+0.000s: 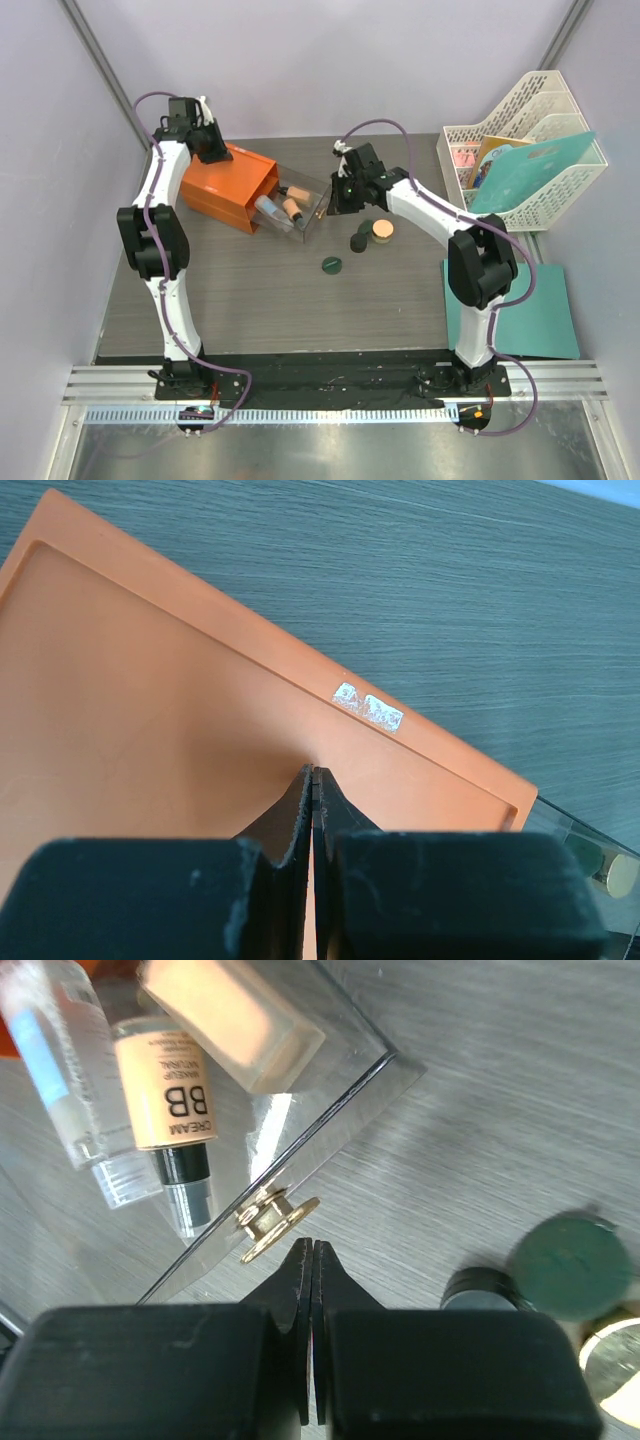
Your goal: Organize the makeup
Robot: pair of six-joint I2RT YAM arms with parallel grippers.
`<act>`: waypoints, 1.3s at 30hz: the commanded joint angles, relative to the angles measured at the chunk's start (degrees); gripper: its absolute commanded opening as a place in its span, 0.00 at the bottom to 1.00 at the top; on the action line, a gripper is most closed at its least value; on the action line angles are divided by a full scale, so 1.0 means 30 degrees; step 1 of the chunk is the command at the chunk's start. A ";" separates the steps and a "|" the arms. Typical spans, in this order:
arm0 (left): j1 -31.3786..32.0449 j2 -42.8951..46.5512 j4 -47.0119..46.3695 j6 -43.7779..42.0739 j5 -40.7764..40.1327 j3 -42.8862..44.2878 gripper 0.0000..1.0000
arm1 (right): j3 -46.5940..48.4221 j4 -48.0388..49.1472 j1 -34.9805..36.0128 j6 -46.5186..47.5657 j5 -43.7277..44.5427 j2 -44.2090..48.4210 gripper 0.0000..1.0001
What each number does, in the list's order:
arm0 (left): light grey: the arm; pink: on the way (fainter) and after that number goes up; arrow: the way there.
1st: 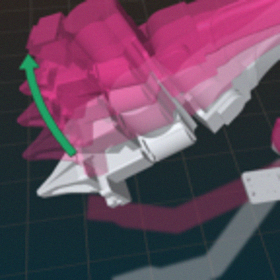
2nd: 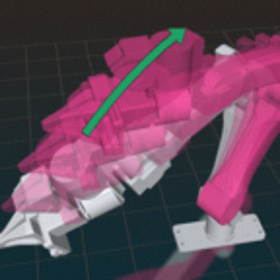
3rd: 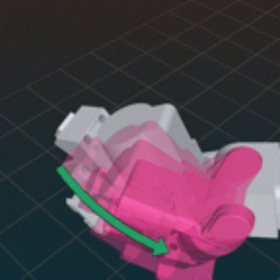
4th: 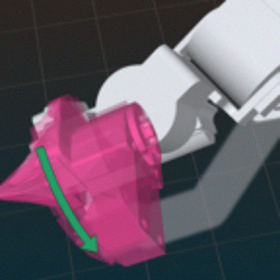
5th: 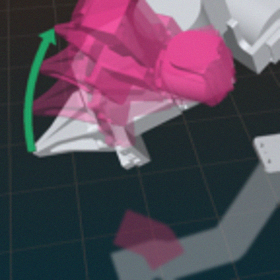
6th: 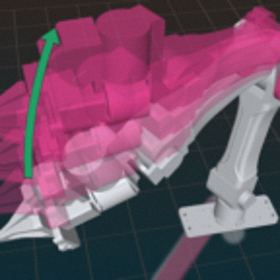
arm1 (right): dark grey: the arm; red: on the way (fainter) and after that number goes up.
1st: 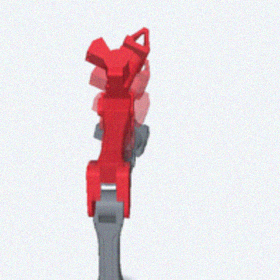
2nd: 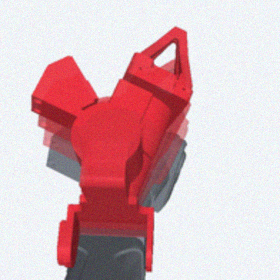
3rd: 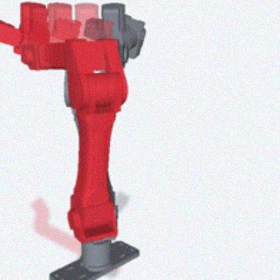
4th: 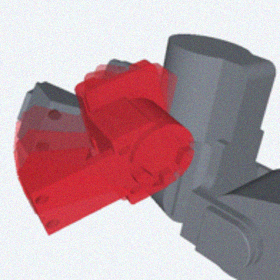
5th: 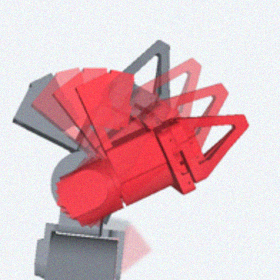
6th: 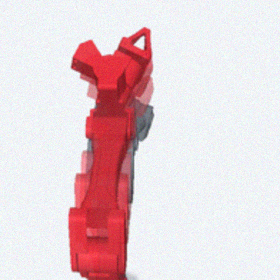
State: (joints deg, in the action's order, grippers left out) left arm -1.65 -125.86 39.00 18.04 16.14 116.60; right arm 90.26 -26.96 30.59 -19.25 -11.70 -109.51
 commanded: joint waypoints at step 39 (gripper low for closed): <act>-0.0124 -0.4130 0.9031 -0.1327 -0.2919 -0.3797 0.00 | 1.3742 0.2599 0.2431 -0.3750 -0.4447 -0.9813 0.01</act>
State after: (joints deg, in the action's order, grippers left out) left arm -1.65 -125.51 38.24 18.02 16.29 115.74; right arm 127.57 -23.94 37.43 -28.12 -22.46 -138.98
